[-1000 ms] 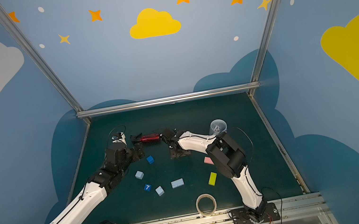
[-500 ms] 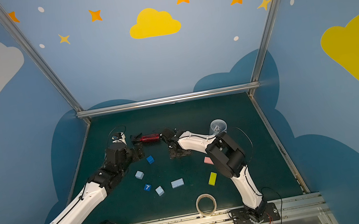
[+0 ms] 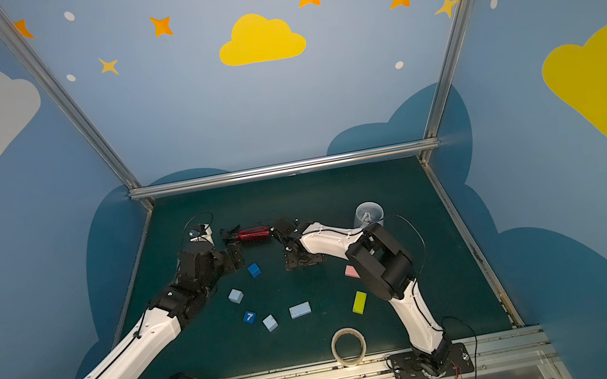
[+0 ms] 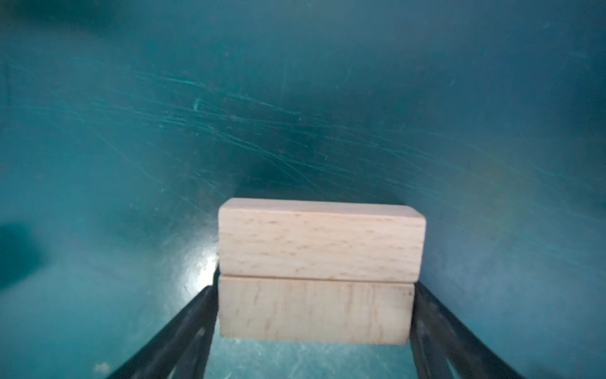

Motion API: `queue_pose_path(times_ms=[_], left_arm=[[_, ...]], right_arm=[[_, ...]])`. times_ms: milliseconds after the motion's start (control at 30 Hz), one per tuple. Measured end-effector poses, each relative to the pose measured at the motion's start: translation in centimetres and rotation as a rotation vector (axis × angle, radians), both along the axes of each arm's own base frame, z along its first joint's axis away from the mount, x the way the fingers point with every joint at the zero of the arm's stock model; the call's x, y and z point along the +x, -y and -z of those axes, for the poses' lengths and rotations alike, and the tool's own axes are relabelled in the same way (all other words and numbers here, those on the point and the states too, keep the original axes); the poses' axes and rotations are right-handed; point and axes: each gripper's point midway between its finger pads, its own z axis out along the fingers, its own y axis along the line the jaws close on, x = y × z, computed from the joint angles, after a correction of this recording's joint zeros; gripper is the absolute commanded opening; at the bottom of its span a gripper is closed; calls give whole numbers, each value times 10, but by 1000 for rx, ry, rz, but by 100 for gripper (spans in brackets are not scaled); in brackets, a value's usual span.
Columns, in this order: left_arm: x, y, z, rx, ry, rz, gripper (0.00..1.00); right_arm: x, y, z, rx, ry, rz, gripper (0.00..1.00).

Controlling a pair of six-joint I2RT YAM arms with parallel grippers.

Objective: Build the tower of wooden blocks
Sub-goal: 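Set the wooden block down against block 62 and open the right gripper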

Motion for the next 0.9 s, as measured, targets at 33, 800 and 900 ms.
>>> queue_pose_path(times_ms=[33,800,900], left_arm=[[0,0,0,1,0,0,92],[0,-1,0,6,1,0,92],[0,-1,0,7,0,0,92]], right_arm=[[0,0,0,0,0,0,88],[1,6,-9,-38,4,-5,89],[0,8,-11,-46,7,-4,89]])
